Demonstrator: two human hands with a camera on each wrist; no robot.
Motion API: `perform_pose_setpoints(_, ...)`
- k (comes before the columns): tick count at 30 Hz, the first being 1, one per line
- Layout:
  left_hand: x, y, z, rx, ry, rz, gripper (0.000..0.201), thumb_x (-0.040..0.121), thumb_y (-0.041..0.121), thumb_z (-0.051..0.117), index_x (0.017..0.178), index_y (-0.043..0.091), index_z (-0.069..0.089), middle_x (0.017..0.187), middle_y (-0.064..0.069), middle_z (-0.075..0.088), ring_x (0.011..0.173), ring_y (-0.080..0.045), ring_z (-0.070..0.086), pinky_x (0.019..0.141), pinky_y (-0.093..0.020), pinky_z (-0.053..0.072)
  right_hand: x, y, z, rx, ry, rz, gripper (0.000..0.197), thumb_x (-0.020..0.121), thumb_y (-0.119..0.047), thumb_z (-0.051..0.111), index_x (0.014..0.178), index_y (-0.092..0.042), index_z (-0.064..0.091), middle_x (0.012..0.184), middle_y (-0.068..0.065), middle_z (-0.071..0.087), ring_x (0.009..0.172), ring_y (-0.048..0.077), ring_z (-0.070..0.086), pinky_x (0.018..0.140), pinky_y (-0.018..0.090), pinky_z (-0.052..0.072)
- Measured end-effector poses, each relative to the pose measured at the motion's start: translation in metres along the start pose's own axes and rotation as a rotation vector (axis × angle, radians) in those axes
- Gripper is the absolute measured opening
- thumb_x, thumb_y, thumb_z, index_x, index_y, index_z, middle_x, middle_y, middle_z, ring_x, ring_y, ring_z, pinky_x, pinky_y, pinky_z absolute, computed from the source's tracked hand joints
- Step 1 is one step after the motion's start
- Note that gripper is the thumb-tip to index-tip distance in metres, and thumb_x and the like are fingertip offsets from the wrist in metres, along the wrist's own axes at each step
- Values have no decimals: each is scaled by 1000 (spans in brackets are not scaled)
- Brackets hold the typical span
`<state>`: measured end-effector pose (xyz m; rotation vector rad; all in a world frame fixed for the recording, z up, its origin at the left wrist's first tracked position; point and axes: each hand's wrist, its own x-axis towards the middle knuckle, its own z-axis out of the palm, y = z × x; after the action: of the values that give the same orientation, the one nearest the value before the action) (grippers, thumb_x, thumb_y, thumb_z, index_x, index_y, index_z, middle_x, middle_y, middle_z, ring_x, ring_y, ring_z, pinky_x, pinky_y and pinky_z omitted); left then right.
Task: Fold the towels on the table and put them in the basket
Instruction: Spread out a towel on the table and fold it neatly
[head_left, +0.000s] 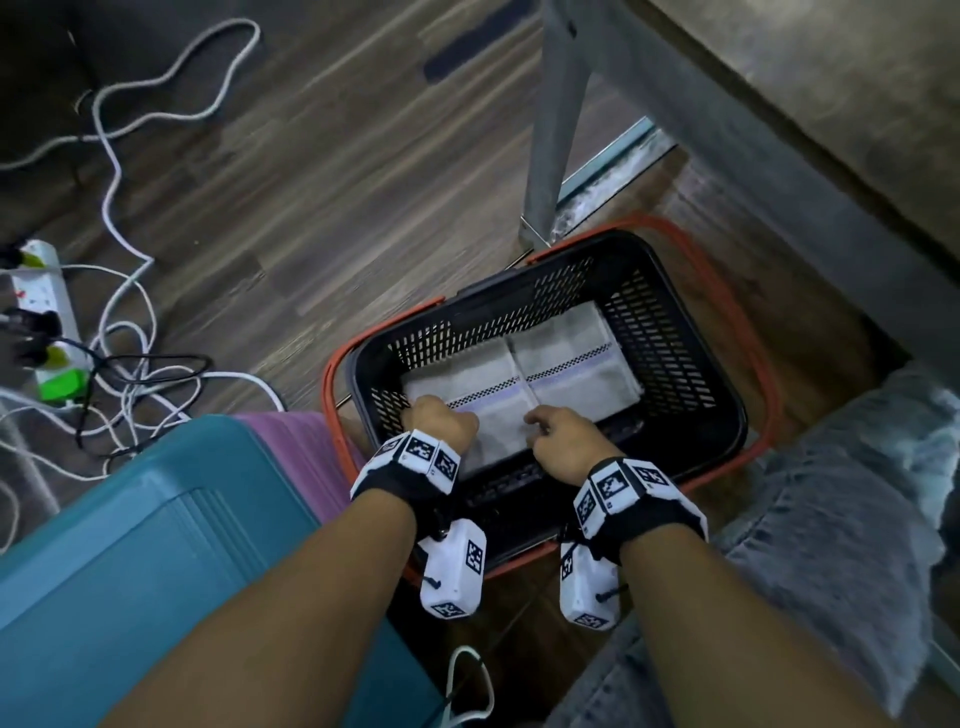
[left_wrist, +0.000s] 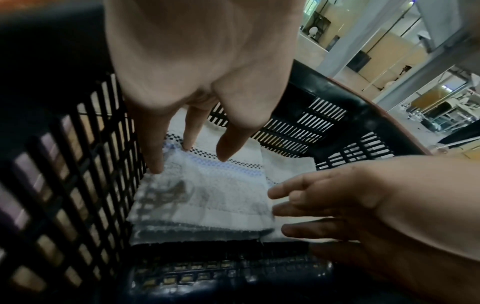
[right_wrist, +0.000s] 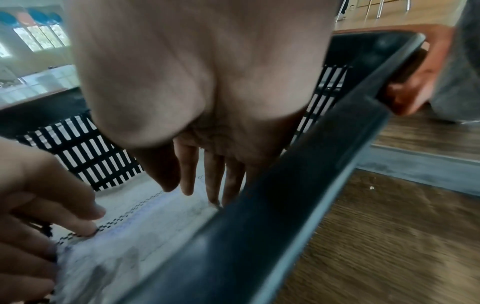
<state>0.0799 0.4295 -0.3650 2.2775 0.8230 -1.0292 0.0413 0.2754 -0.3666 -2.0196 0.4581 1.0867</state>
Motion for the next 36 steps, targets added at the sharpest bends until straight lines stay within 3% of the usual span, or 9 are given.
perform_pose_setpoints(3, -13, 9, -3, -147, 44, 64, 38, 88, 30, 61, 109, -1, 66, 121, -22, 63, 103, -35, 64, 82, -32, 52, -7, -11, -11, 55, 43, -77, 40, 101, -24, 53, 140, -14, 55, 142, 12, 56, 125, 27, 56, 101, 32, 44)
perform_pose_setpoints(6, -35, 29, -11, -298, 97, 228, 15, 85, 25, 59, 78, 12, 61, 87, -10, 68, 90, -34, 67, 84, -45, 57, -23, -31, -32, 138, 152, -192, 30, 102, -26, 52, 128, -15, 62, 123, 7, 66, 106, 20, 61, 86, 28, 47)
perform_pose_setpoints(9, -64, 52, -25, -404, 103, 350, 10, 82, 26, 59, 85, 17, 64, 91, -6, 68, 95, -30, 66, 88, -49, 56, -55, -48, -59, 180, 289, -289, 18, 102, -27, 53, 110, -18, 67, 95, -5, 66, 95, 17, 60, 80, 28, 43)
perform_pose_setpoints(12, -98, 75, -37, -429, 72, 517, 14, 81, 27, 59, 86, 16, 68, 87, -6, 72, 89, -30, 69, 86, -50, 57, -102, -55, -87, 188, 401, -373, 19, 101, -29, 54, 103, -17, 68, 87, -9, 64, 88, 14, 59, 79, 29, 42)
perform_pose_setpoints(18, -187, 115, -37, -419, -71, 827, 17, 90, 18, 56, 74, 14, 63, 71, -4, 68, 56, -18, 62, 51, -23, 46, -213, -35, -129, 138, 618, -478, 16, 98, -31, 57, 93, -23, 70, 91, -8, 71, 90, 11, 64, 80, 30, 48)
perform_pose_setpoints(22, -255, 132, -22, -367, -156, 1036, 22, 90, 18, 56, 81, 0, 65, 74, -13, 71, 52, -17, 61, 48, -23, 43, -284, 3, -149, 104, 757, -480, 17, 99, -34, 56, 92, -27, 70, 90, -11, 71, 87, 7, 65, 79, 28, 49)
perform_pose_setpoints(28, -339, 155, 29, -227, -312, 1195, 19, 91, 17, 57, 84, 1, 65, 78, -12, 70, 56, -17, 60, 51, -24, 45, -365, 93, -167, 163, 946, -426, 20, 98, -35, 59, 90, -21, 71, 86, -7, 73, 86, 12, 68, 82, 33, 53)
perform_pose_setpoints(31, -372, 163, 67, -39, -309, 1331, 27, 90, 20, 57, 89, -6, 63, 83, -17, 69, 72, -26, 62, 69, -43, 53, -394, 150, -172, 190, 1035, -346, 19, 98, -31, 60, 91, -17, 72, 88, -1, 74, 87, 19, 69, 84, 42, 55)
perform_pose_setpoints(36, -416, 177, 129, 265, -229, 1524, 22, 89, 22, 58, 92, 2, 67, 88, -9, 71, 89, -27, 65, 83, -41, 53, -426, 237, -174, 302, 1103, -216, 15, 97, -24, 63, 88, -15, 70, 88, 1, 74, 81, 16, 68, 58, 11, 45)
